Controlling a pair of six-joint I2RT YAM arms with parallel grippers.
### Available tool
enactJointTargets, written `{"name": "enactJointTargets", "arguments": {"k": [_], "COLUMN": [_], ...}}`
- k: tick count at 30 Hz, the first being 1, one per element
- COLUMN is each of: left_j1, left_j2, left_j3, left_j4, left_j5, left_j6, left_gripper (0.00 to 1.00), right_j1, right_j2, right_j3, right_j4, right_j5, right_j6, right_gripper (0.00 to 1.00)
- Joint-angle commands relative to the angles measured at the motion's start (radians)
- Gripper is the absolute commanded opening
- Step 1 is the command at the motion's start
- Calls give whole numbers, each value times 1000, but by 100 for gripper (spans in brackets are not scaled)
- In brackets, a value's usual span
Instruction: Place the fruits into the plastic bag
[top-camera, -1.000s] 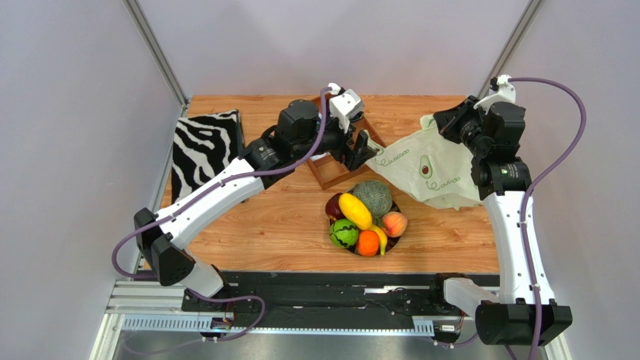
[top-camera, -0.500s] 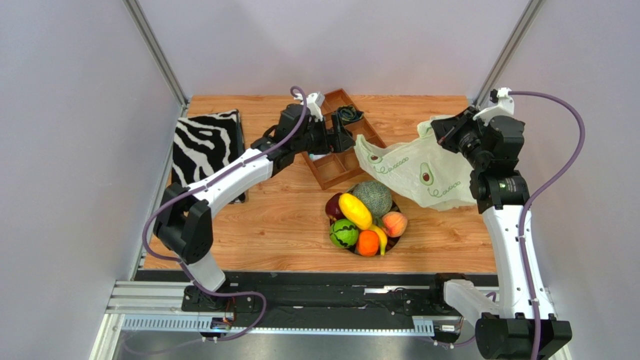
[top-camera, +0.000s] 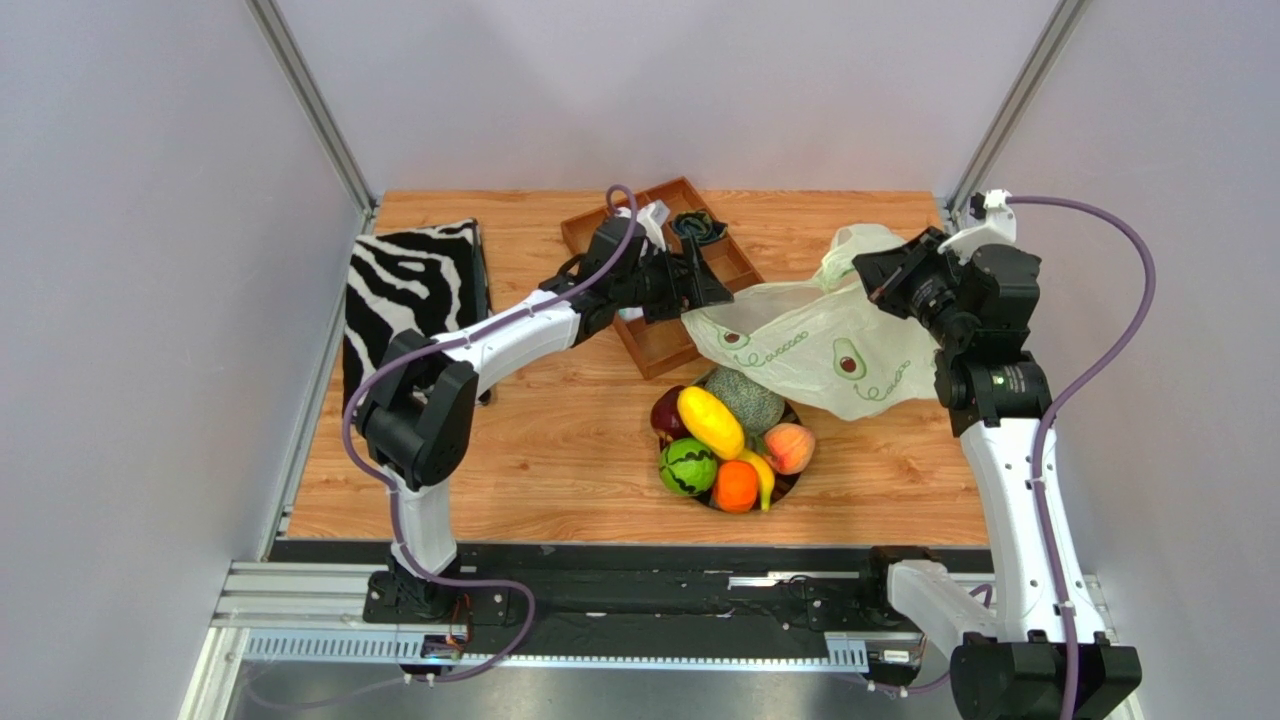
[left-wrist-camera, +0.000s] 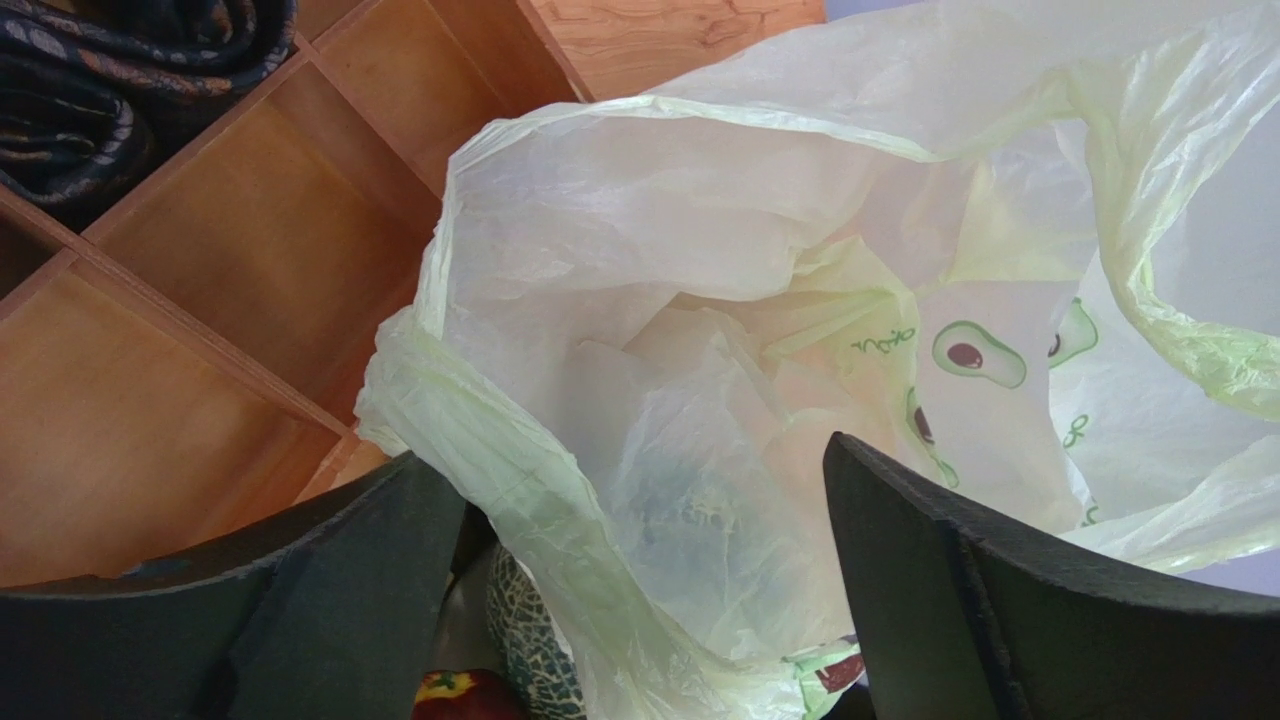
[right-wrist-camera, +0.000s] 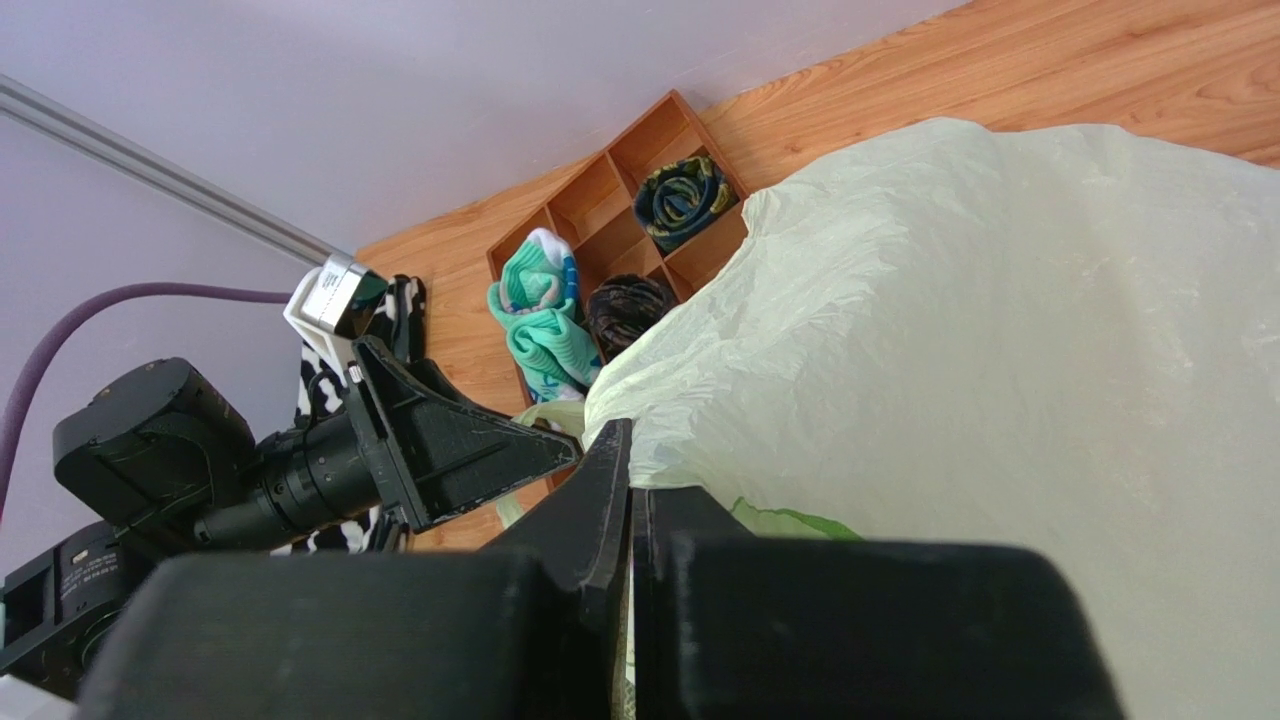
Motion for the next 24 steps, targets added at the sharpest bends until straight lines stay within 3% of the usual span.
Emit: {"name": "enactJointTargets", "arguments": {"k": [1, 2, 3, 5, 6, 13, 16, 20, 23, 24], "left_j1": [1, 3, 1, 3, 3, -14, -43, -86, -92, -92], "left_j2": [-26, -17, -6, 23, 29, 25, -9, -43, -39, -25], "left_j3": [36, 52, 61, 82, 87, 208, 288, 270, 225, 218], "left_j4": [18, 18, 20, 32, 67, 116, 115, 173, 184, 176], "left_j5": [17, 43, 60, 104, 120, 192, 197, 220, 235, 241], "left_j6": [7, 8, 10, 7, 5, 118, 252, 467, 531, 539], "left_gripper": [87, 78, 51, 28, 3, 0, 0, 0, 0, 0], "right_j1": [1, 3, 1, 1, 1, -57, -94, -98, -98, -98], "right_j2": [-23, -23, -23, -17, -13, 49, 43, -32, -92, -105], "right_j3": [-12, -18, -23, -26, -31, 33, 75, 18, -70, -96], "right_j4": [44, 46, 49, 50, 50, 38, 12, 37, 32, 24], "right_j5": [-13, -8, -2, 18, 26, 170, 188, 246, 312, 326], "right_j6": [-6, -8, -9, -20, -28, -89, -89, -81, -72, -59], "right_gripper": [0, 0, 0, 0, 0, 0, 0, 1, 9, 22]}}
